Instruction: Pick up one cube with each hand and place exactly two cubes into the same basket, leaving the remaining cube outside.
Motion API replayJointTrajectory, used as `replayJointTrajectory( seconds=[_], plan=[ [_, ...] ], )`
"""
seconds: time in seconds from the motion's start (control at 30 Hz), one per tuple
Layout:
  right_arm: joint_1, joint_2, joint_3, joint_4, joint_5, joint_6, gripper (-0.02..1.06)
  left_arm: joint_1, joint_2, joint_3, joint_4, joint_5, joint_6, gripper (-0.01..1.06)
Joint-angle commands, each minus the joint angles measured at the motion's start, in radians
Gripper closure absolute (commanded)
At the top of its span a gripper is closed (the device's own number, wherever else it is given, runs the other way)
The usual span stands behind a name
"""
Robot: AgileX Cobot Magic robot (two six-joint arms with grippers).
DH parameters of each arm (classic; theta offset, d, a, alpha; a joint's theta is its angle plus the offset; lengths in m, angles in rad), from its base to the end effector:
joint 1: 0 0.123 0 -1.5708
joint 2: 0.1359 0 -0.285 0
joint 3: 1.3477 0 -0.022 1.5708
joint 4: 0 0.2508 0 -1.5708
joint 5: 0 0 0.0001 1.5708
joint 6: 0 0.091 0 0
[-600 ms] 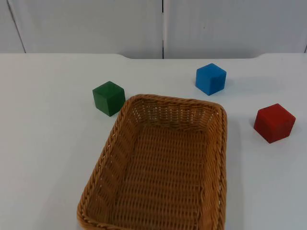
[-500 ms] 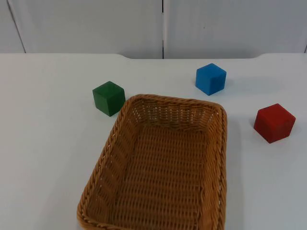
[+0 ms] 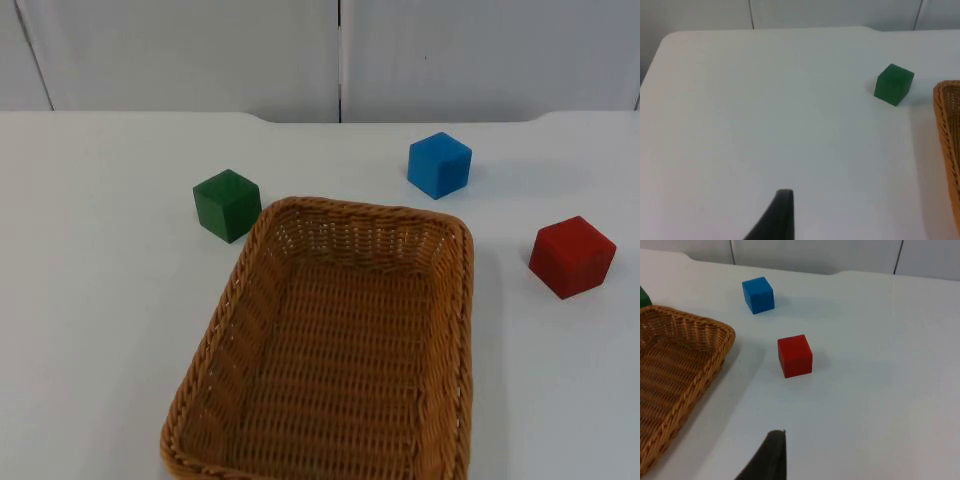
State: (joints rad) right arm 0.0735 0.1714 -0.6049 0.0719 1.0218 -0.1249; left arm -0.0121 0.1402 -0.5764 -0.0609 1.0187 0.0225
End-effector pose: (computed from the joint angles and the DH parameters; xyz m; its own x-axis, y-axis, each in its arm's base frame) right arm 0.0142 0.0066 0.3094 -0.4652 -0.1216 -0.8768 -0.1681 0.9846 -0.0473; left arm 0.0119 -0.0049 0.3019 -0.4751 -0.0037 -0.8799 0.0532 0.9980 -0.0329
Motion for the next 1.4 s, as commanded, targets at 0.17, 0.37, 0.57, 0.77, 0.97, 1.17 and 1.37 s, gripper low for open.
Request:
replayJointTrajectory(
  seconds=[0.17,0.37,0.57,0.77,0.97,1.17,1.37],
  plan=[
    [-0.008,0.120,-0.005,0.009,-0.099,0.002,-0.01,0.002,0.116,-0.008,-0.040,-0.101,-0.001,0.00],
    [-0.008,0.227,-0.007,0.020,-0.127,0.002,-0.01,0.002,0.231,-0.012,-0.054,-0.197,-0.001,0.00],
    [-0.008,0.319,-0.077,0.023,-0.113,0.002,-0.01,0.002,0.381,-0.060,-0.052,-0.219,0.014,0.00],
    [-0.008,0.422,-0.167,0.028,-0.068,0.002,-0.01,0.002,0.514,-0.104,-0.063,-0.284,0.035,0.00],
    [-0.008,0.529,-0.223,0.043,-0.110,0.002,-0.01,0.002,0.623,-0.160,-0.179,-0.284,0.124,0.00],
    [-0.008,0.594,-0.242,0.047,-0.118,0.002,-0.01,0.002,0.691,-0.198,-0.255,-0.298,0.205,0.00],
    [-0.008,0.672,-0.242,0.054,-0.145,0.000,-0.01,0.002,0.777,-0.282,-0.272,-0.298,0.216,0.00]
  ],
)
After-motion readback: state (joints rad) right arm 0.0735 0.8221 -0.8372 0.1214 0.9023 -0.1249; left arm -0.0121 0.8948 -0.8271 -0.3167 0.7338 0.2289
